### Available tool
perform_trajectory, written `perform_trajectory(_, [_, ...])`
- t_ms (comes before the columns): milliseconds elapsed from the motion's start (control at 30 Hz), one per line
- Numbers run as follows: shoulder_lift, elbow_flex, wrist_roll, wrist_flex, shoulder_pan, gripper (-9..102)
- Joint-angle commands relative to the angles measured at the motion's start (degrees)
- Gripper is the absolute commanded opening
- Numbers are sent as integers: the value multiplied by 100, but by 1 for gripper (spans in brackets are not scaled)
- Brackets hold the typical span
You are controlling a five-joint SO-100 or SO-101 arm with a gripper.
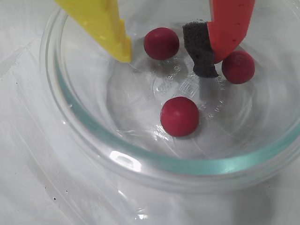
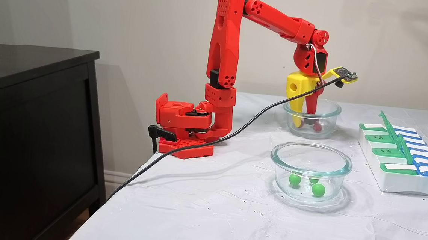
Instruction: Sort medicines into box.
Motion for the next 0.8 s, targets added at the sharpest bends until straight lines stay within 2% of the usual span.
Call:
perform_trajectory(0, [44,-264,35,53,-141,24])
perform_trajectory(533, [79,-264,457,281,-580,28])
perform_trajectory(767, [-132,-272,413,457,-756,23])
